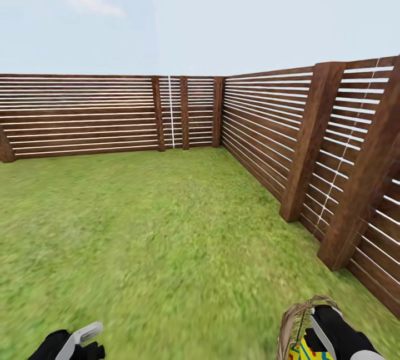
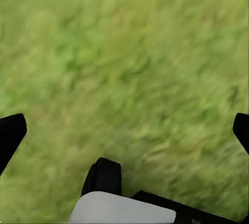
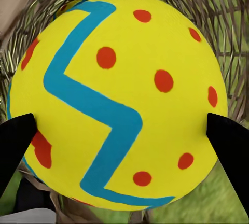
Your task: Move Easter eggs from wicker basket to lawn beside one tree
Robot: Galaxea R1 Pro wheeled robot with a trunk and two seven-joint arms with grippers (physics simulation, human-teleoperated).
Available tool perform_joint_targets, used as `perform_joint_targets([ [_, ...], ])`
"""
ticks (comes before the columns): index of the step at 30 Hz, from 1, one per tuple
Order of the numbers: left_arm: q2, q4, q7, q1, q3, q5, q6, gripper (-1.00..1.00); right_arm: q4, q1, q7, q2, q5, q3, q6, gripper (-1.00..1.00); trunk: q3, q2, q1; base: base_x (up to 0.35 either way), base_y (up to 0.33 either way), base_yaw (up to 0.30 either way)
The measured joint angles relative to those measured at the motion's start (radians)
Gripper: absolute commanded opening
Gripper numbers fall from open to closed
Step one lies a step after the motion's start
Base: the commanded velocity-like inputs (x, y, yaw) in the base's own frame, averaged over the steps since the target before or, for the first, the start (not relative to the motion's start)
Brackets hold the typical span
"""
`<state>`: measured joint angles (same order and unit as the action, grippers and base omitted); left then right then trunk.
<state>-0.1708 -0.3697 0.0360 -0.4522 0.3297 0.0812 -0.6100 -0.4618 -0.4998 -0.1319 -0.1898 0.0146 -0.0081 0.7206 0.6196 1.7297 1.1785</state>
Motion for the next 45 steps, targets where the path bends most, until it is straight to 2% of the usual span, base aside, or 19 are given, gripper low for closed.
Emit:
perform_joint_targets([
  [4, -0.003, -0.027, -0.003, 0.000, 0.000, 0.003, 0.011, 1.00, 0.000, 0.000, -0.001, 0.001, 0.000, 0.002, -0.001, -1.00, -0.013, -0.028, -0.015, 0.000, 0.000, 0.000],
  [7, -0.008, -0.043, -0.009, 0.000, 0.005, 0.001, 0.245, 1.00, 0.000, 0.000, -0.001, 0.002, 0.000, 0.003, -0.001, -1.00, -0.022, -0.049, -0.027, 0.000, 0.000, 0.000],
  [8, -0.011, -0.042, -0.010, 0.000, 0.006, 0.001, 0.282, 1.00, 0.000, 0.000, -0.001, 0.003, 0.001, 0.003, -0.001, -1.00, -0.025, -0.056, -0.031, 0.000, 0.000, 0.000],
  [10, -0.013, -0.041, -0.010, 0.000, 0.006, 0.001, 0.307, 1.00, 0.000, 0.000, -0.001, 0.004, 0.002, 0.003, -0.001, -1.00, -0.031, -0.070, -0.038, 0.000, 0.000, 0.000],
  [25, -0.006, -0.040, -0.010, 0.000, 0.002, -0.001, 0.307, 1.00, 0.000, 0.000, -0.002, 0.006, 0.005, 0.004, -0.002, -1.00, -0.078, -0.175, -0.096, 0.000, 0.000, 0.000],
  [30, -0.007, -0.040, -0.013, 0.000, 0.002, 0.000, 0.257, 1.00, 0.000, 0.000, -0.002, 0.006, 0.007, 0.003, -0.002, -1.00, -0.094, -0.210, -0.115, 0.000, 0.000, 0.000],
  [45, -0.007, -0.040, -0.013, 0.000, 0.001, 0.000, 0.253, 1.00, 0.000, 0.000, -0.002, 0.007, 0.007, 0.004, -0.002, -1.00, -0.141, -0.315, -0.173, 0.000, 0.000, 0.034],
])
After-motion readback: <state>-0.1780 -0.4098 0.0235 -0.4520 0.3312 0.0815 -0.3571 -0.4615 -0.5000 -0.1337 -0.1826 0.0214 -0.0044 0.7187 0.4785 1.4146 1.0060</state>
